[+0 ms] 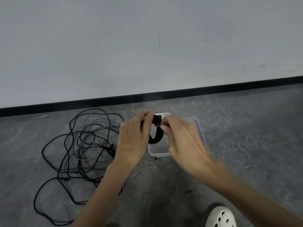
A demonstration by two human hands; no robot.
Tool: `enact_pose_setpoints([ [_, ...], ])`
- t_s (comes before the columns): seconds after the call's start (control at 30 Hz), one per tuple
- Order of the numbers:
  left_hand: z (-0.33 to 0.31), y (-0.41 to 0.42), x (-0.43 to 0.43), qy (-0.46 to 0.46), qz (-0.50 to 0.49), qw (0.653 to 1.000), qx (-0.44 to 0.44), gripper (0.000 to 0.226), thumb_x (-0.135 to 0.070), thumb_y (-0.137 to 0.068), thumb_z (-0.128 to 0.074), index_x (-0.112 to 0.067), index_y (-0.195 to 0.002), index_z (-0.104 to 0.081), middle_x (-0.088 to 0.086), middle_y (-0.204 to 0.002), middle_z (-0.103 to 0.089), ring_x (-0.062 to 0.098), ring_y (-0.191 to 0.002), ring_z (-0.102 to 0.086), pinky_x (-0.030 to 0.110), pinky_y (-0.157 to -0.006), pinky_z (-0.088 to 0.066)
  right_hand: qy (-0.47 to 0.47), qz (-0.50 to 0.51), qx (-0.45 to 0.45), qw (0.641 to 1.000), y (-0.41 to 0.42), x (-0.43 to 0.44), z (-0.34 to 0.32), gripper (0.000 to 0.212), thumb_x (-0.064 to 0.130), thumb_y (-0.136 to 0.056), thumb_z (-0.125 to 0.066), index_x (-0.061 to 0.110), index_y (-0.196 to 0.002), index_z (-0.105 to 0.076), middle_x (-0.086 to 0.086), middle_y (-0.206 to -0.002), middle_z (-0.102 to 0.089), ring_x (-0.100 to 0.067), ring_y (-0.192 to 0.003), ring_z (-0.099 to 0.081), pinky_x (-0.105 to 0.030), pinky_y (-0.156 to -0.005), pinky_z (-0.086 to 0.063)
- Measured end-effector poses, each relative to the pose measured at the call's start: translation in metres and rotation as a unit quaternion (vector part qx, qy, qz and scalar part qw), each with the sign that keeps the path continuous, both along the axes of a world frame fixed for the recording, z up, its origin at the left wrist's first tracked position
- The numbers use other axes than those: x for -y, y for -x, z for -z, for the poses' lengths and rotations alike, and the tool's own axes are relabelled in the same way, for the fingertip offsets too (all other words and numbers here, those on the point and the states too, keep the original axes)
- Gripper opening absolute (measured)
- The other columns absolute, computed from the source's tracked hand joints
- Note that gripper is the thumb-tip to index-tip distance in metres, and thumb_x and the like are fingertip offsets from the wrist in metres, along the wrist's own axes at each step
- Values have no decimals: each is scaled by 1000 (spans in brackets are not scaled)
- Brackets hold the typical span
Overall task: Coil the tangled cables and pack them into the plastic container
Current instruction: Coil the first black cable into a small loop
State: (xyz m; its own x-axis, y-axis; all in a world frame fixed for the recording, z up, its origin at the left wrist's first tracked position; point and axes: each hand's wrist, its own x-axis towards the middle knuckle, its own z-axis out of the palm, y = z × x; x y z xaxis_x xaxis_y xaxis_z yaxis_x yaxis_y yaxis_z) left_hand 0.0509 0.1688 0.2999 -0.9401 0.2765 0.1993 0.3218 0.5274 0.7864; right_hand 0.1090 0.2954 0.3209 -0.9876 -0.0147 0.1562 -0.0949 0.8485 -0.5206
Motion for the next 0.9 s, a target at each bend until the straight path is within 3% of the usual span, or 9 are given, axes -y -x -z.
enact_pose_setpoints([
  [0.07,0,0,0,12,1,1000,-11,30,-35,-100,-42,-20,-101,-68,-15,-55,-52,-3,-61,-56,28,-76,-41,51,-1,-6,999,1,-2,-1,12,9,-97,-48,2,-96,-59,-2,-79,-59,-9,-69,-52,-26,-63,-43],
  [0.17,4,1,0,24,-8,1000,-13,31,-38,-99,-45,-20,-100,-69,-17,-59,-55,0,-58,-56,14,-68,-37,111,9,2,994,3,-6,-1,12,6,-96,-51,4,-91,-61,3,-68,-57,-3,-59,-50,-12,-54,-35],
  [0.37,8,-1,-3,28,-32,999,-18,40,-45,-97,-41,-17,-105,-70,-6,-77,-69,9,-65,-60,19,-71,-38,183,24,34,982,2,-2,3,19,4,-97,-48,2,-84,-62,6,-68,-61,-2,-64,-55,-11,-57,-39],
  [0.47,8,0,-3,46,-47,997,-25,43,-47,-96,-39,-16,-105,-69,-5,-71,-65,14,-63,-59,19,-69,-34,257,54,77,962,5,2,3,22,2,-97,-48,3,-82,-64,11,-64,-59,5,-56,-54,-9,-56,-38],
  [0.57,6,3,0,25,-58,998,-22,38,-40,-99,-43,-13,-94,-70,-16,-54,-48,6,-50,-49,14,-64,-32,403,100,151,897,7,2,0,21,2,-98,-47,4,-91,-67,6,-66,-66,3,-54,-55,-11,-58,-44],
  [0.73,0,2,1,-33,-74,996,-35,32,-31,-101,-45,-15,-86,-68,-16,-45,-40,-6,-52,-52,6,-59,-35,604,137,227,751,11,-9,-10,16,0,-96,-50,-4,-90,-65,-6,-68,-70,-10,-56,-53,-18,-56,-51],
  [0.8,-1,0,0,-44,-71,996,-41,28,-31,-101,-44,-19,-83,-62,-17,-45,-39,-7,-52,-52,5,-57,-35,632,140,245,721,13,-13,-13,13,0,-94,-52,-7,-94,-63,-9,-68,-69,-12,-56,-53,-19,-54,-51],
  [0.9,0,-2,-1,-57,-72,995,-42,32,-30,-102,-43,-25,-71,-53,-15,-42,-41,-4,-50,-50,7,-53,-34,641,141,245,714,14,-18,-11,12,1,-94,-53,-5,-95,-63,-7,-65,-67,-12,-54,-51,-20,-53,-49],
])
